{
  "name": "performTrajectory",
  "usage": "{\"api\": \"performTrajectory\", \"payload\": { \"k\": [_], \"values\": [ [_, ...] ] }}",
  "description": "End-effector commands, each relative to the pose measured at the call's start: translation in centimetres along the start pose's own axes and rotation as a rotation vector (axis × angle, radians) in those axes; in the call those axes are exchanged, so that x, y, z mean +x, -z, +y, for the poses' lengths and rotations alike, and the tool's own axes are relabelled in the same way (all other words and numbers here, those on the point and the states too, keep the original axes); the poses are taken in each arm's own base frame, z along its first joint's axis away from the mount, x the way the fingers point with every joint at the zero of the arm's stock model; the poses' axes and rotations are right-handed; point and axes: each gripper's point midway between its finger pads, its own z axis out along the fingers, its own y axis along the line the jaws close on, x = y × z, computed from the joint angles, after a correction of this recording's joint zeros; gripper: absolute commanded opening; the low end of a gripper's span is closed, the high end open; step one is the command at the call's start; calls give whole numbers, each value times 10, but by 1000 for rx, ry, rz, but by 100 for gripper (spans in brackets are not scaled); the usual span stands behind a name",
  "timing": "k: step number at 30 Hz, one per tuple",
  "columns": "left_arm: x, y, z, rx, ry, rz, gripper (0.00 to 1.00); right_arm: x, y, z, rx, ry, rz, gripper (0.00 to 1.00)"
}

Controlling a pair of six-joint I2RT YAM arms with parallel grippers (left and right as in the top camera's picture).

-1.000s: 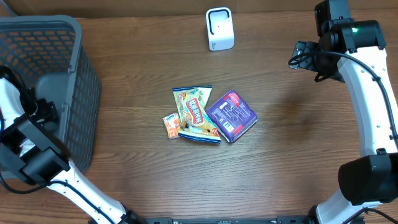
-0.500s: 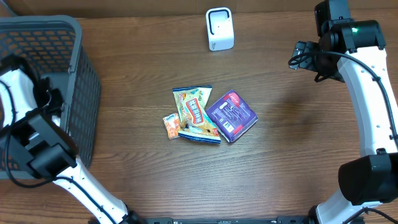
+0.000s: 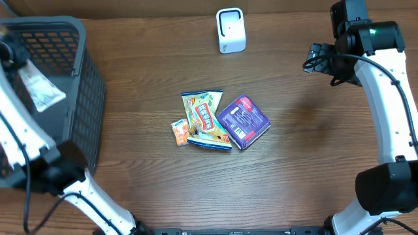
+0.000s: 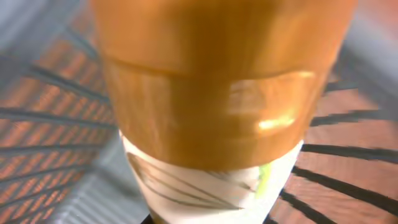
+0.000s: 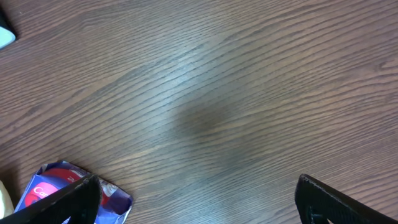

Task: Scan the item barcode
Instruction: 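Lift the white-gold tube out and set it right of the purple bag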

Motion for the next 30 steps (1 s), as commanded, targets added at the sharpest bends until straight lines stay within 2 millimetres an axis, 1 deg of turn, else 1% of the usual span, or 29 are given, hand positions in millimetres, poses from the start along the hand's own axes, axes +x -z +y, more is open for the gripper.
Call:
{"api": "performTrajectory", "payload": {
  "k": [1, 2, 3, 5, 7, 8, 9, 10, 11, 12, 13, 14, 15, 16, 18, 19, 20, 22, 24, 25, 26, 27, 28, 29, 30],
  "values": [
    [-12, 144, -64, 306, -13, -263, 4, -4, 3, -2, 4, -8, -17, 100],
    [-6, 163, -81, 383, -42, -279, 4, -4, 3, -2, 4, -8, -17, 100],
    [5, 186, -106, 484, -86, -288, 4, -4, 3, -2, 4, -8, -17, 100],
    [30, 216, -152, 631, -175, -270, 4, -4, 3, -2, 4, -8, -17, 100],
    [56, 224, -193, 709, -241, -207, 4, -4, 3, -2, 4, -8, -17, 100],
    [73, 225, -218, 752, -288, -160, 4, -4, 3, -2, 4, -8, -17, 100],
    [94, 224, -247, 798, -342, -100, 4, -4, 3, -2, 4, -8, -17, 100],
    [111, 220, -270, 823, -378, -47, 4, -4, 3, -2, 4, -8, -17, 100],
    [126, 215, -287, 833, -402, -2, 4, -4, 3, -2, 4, -8, -17, 100],
    [146, 207, -310, 833, -435, 54, 4, -4, 3, -2, 4, -8, -17, 100],
    [165, 194, -331, 817, -471, 103, 4, -4, 3, -2, 4, -8, -17, 100],
    [189, 176, -355, 783, -516, 156, 4, -4, 3, -2, 4, -8, -17, 100],
    [203, 164, -367, 761, -528, 192, 4, -4, 3, -2, 4, -8, -17, 100],
    [224, 148, -385, 743, -542, 255, 4, -4, 3, -2, 4, -8, -17, 100],
    [264, 117, -414, 715, -553, 365, 4, -4, 3, -2, 4, -8, -17, 100],
    [278, 107, -425, 713, -553, 403, 4, -4, 3, -2, 4, -8, -17, 100],
    [297, 97, -440, 726, -544, 457, 4, -4, 3, -2, 4, -8, -17, 100],
    [331, 88, -469, 788, -546, 541, 4, -4, 3, -2, 4, -8, -17, 100],
    [358, 81, -491, 831, -543, 597, 4, -4, 3, -2, 4, -8, -17, 100],
    [373, 73, -500, 819, -525, 622, 4, -4, 3, -2, 4, -8, -17, 100],
    [393, 61, -508, 784, -497, 659, 4, -4, 3, -2, 4, -8, -17, 100],
    [406, 53, -512, 765, -484, 686, 4, -4, 3, -2, 4, -8, -17, 100],
    [428, 41, -517, 735, -478, 723, 4, -4, 3, -2, 4, -8, -17, 100],
    [434, 38, -518, 728, -478, 731, 4, -4, 3, -2, 4, -8, -17, 100],
    [448, 30, -519, 706, -480, 751, 4, -4, 3, -2, 4, -8, -17, 100]
  ]
}}
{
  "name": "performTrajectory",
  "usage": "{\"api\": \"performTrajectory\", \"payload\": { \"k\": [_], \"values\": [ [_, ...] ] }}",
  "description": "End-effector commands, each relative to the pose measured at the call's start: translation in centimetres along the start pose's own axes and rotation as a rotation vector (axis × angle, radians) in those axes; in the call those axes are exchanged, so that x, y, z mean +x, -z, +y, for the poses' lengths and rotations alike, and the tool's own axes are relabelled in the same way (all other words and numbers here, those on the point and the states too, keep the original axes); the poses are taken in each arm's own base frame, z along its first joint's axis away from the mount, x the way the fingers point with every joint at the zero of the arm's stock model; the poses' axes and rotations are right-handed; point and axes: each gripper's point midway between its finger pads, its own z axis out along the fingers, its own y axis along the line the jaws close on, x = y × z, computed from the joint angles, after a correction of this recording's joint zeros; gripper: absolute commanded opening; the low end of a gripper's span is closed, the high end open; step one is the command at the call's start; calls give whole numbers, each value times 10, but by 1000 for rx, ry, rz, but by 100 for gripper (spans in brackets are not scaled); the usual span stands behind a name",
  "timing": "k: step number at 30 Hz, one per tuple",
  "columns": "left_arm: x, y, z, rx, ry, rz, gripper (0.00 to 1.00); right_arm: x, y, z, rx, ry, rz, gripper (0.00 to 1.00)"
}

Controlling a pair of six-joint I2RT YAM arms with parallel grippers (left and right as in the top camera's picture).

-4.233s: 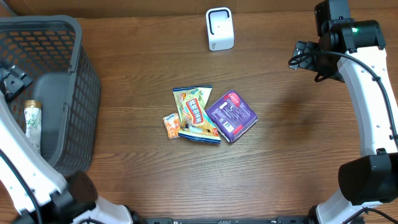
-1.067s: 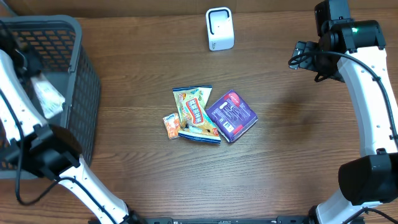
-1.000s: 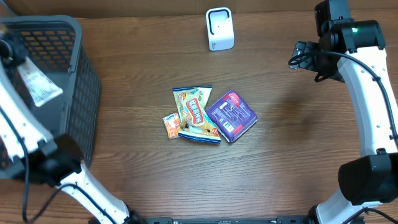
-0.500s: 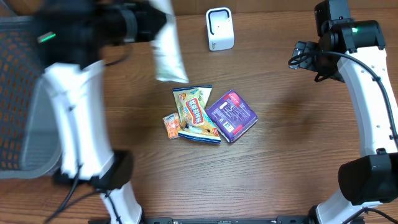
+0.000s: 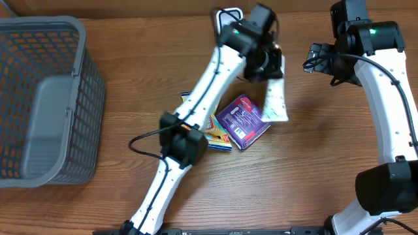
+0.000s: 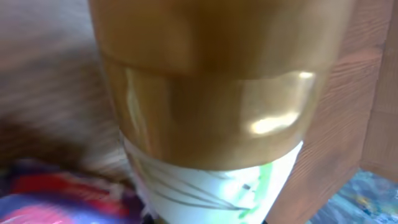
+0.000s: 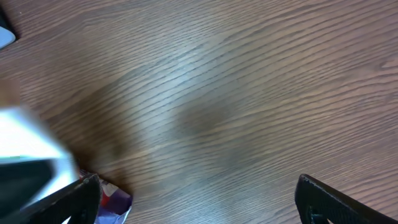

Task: Scan the item barcode
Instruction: 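Lift the white-gold tube out and set it right of the purple bag, then retract the left gripper back over the basket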

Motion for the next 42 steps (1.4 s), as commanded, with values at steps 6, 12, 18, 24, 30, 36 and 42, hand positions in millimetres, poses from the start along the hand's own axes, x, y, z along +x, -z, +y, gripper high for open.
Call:
{"api": "performTrajectory", "payload": {
  "k": [6, 12, 18, 24, 30, 36, 42],
  "values": [
    [21, -59, 11, -80, 122, 62, 7, -4, 3, -1, 4, -9, -17, 100],
    [18, -54, 20, -87, 142, 69, 25, -4, 3, -1, 4, -9, -17, 100],
    [-2, 6, 17, -8, 79, 32, 28, -4, 3, -1, 4, -9, -17, 100],
    [-17, 175, 0, -2, -25, -262, 32, -4, 3, -1, 4, -9, -17, 100],
    [27, 345, -8, -65, -131, -600, 100, -4, 3, -1, 4, -9, -17, 100],
    [75, 466, 17, -187, -122, -906, 100, -4, 3, -1, 4, -9, -17, 100],
    [116, 533, 117, -518, 188, -1029, 100, -4, 3, -1, 4, -9, -17, 100]
  ]
}}
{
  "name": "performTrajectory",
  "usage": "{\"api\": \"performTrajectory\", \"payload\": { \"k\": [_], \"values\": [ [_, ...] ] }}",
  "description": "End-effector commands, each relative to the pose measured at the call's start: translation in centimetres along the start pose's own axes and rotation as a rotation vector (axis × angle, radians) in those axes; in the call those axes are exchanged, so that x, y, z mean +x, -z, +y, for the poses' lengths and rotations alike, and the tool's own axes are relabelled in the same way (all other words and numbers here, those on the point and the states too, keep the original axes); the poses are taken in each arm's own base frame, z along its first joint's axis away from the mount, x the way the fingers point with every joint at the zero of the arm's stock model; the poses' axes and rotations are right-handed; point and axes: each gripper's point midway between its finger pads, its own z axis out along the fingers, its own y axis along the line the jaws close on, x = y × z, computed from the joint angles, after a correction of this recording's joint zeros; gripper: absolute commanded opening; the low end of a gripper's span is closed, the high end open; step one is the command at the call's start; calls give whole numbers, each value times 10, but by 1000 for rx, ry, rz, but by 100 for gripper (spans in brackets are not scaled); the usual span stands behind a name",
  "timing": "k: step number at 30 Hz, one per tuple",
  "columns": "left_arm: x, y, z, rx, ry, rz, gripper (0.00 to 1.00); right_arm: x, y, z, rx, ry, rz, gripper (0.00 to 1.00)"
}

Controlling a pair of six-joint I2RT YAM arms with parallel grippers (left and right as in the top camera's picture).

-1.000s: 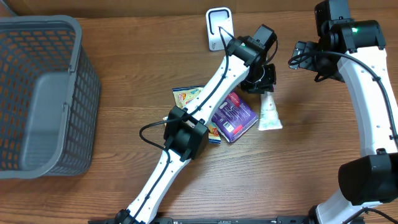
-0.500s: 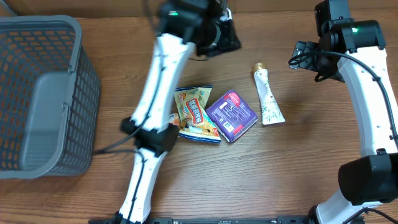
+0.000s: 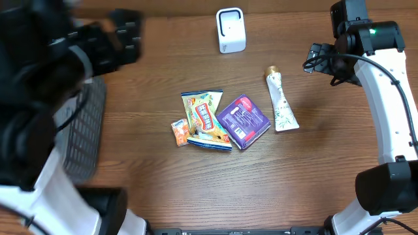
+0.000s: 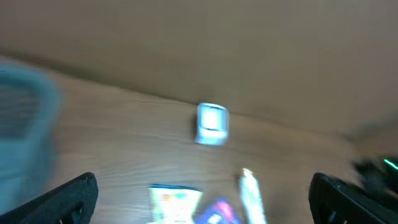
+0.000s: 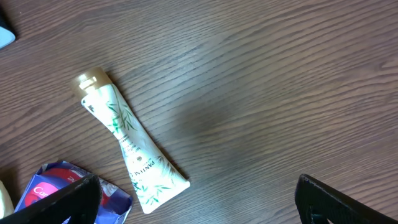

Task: Scan the item barcode
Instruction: 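Retract the left gripper back over the basket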

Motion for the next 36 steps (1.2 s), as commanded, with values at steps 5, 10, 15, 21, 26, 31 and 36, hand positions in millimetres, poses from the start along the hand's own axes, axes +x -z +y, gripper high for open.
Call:
{"api": "performTrajectory", "payload": {
  "k": [5, 10, 15, 21, 26, 31, 36],
  "values": [
    [17, 9, 172, -554, 223, 90, 100, 6, 5, 22, -135, -8, 39, 100],
    [49, -14, 199, -612, 243, 248, 100, 15, 13, 55, -322, -3, 102, 100],
    [65, -29, 209, -628, 260, 327, 100, 32, -7, 73, -245, 146, 83, 100],
    [66, -32, 211, -630, 262, 337, 100, 38, -27, 87, -149, 225, 11, 89],
    [66, -32, 211, -630, 262, 337, 100, 48, -41, 105, -27, 324, -74, 88],
    [66, -32, 211, -630, 262, 337, 100, 53, -77, 112, 56, 353, -126, 77],
    [66, -32, 211, -630, 262, 337, 100, 44, -101, 107, 39, 293, -106, 59]
  ]
}}
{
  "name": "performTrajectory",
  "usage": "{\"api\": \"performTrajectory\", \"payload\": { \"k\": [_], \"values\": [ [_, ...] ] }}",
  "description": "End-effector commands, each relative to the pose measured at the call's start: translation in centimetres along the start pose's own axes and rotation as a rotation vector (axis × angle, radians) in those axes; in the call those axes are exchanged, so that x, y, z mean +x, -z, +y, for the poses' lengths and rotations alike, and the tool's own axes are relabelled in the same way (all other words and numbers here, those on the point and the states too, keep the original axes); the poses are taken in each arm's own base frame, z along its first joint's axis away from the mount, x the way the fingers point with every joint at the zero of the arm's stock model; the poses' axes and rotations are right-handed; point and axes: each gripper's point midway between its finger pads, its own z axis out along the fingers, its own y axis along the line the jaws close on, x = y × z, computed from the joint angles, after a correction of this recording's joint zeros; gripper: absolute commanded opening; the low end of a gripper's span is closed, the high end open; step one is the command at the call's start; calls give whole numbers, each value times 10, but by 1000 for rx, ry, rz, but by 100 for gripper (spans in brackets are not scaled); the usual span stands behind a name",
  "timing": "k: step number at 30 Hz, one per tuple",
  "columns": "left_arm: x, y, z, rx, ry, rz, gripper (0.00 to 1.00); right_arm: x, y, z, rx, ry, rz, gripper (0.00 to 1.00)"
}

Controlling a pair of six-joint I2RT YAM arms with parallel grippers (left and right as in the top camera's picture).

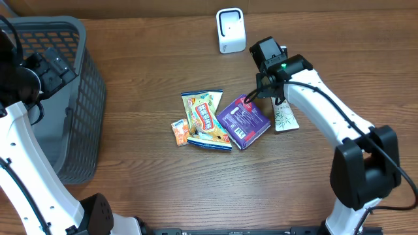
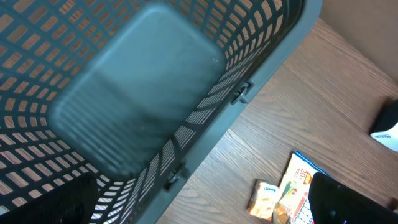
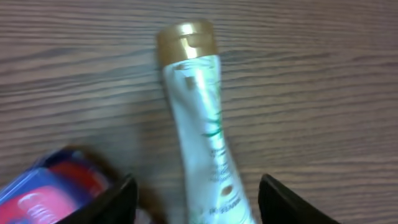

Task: Scan the item barcode
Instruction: 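Retract the left gripper back over the basket, then move the right gripper down and grasp the purple-red bag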

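Note:
The white tube with a gold cap lies flat on the wooden table, right of the purple pack. My right gripper hangs open low over it, one finger on each side of the tube's body. In the overhead view the right gripper hides the cap end, and only the tube's lower end shows. The white scanner stands at the back centre. My left gripper is open and empty above the grey basket.
A snack bag and a small orange packet lie left of the purple pack. The basket fills the table's left side. The left wrist view also catches the orange packet and the scanner's edge.
My right arm has come from the far right edge to just above the tube, its fingers now astride it. The left gripper has moved to above the basket. The tube has not moved.
My left gripper held the tube over the basket at the left. Then it held the tube at the centre right, beside the purple pack. Then the tube lay on the table and the left gripper was open, back at the left. Now my right gripper straddles the tube.

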Motion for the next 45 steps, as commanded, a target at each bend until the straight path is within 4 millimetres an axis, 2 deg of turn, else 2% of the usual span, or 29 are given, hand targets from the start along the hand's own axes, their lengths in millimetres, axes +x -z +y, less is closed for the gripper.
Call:
{"api": "performTrajectory", "payload": {
  "k": [1, 3, 5, 9, 14, 19, 22, 26, 32, 34, 35, 40, 45],
  "values": [
    [0, -4, 2, -16, -15, 9, 100, -9, -12, -12, 0, -32, -10, 57],
    [0, -4, 2, -16, -15, 9, 100, -6, -20, -4, -44, 24, 11, 56],
    [0, -4, 2, -16, -15, 9, 100, -1, -29, 0, -40, 44, 29, 48],
    [0, -4, 2, -16, -15, 9, 100, 5, -45, 7, -33, 62, 52, 40],
    [0, -4, 2, -16, -15, 9, 100, 19, -65, 10, -19, 75, 109, 20],
    [0, -4, 2, -16, -15, 9, 100, 26, -68, 8, -9, 84, 140, 13],
    [0, -4, 2, -16, -15, 9, 100, 31, -67, 6, -1, 69, 160, 4],
    [0, -4, 2, -16, -15, 9, 100, 29, -64, 4, 8, 65, 162, 4],
    [0, -4, 2, -16, -15, 9, 100, 4, -28, -5, 39, 62, 157, 5],
    [0, -4, 2, -16, -15, 9, 100, -1, -19, -6, 33, 62, 158, 24],
    [0, -4, 2, -16, -15, 9, 100, -2, -16, -5, 25, 65, 160, 27],
    [0, -4, 2, -16, -15, 9, 100, -2, -15, 15, -80, 56, 168, 39],
    [0, -4, 2, -16, -15, 9, 100, -4, -33, 6, 4, 66, 155, 47]
  ]
}}
